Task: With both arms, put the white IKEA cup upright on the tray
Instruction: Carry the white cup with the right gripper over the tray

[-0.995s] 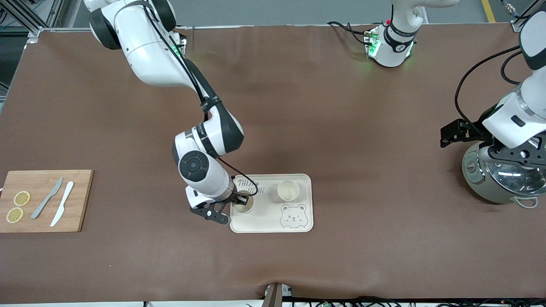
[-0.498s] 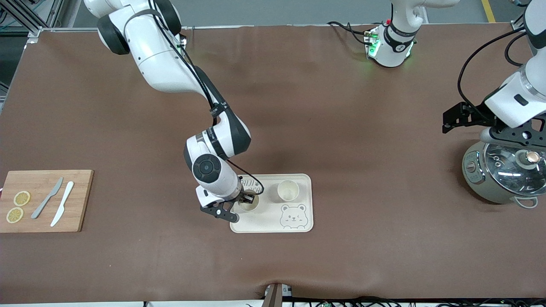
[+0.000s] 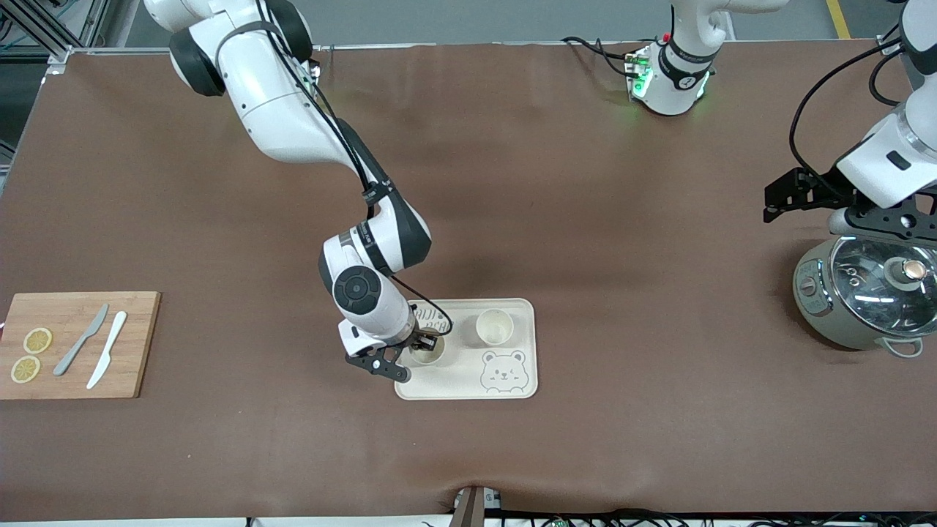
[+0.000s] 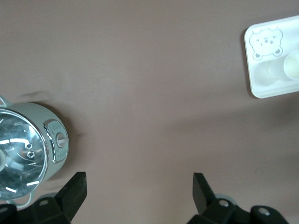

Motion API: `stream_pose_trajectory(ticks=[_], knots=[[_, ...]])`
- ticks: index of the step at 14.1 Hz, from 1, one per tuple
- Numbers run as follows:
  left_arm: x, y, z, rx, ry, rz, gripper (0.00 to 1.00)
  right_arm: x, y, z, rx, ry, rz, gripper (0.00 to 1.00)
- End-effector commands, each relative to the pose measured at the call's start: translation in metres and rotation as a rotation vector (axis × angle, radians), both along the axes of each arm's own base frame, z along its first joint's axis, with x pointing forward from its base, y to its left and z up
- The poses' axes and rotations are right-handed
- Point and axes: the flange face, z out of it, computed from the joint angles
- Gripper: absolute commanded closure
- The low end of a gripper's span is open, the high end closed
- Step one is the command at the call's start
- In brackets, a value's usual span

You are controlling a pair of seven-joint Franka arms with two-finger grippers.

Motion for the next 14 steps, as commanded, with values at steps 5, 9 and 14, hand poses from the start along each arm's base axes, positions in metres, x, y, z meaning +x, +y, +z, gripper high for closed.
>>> stream_pose_trajectory(ticks=[5, 9, 14], knots=[[0.006, -0.001, -0.019, -0.011, 0.009, -0.015, 0.00, 0.001, -0.002, 0.003, -0.005, -0.007, -0.007, 0.00], [0.019, -0.028, -0.041, -0.009, 0.004, -0.033, 0.00, 0.005, -0.008, 0.012, -0.004, -0.026, 0.079, 0.00], [0.014, -0.026, -0.028, -0.013, -0.026, -0.032, 0.00, 0.001, -0.013, 0.061, -0.013, 0.010, 0.083, 0.00]])
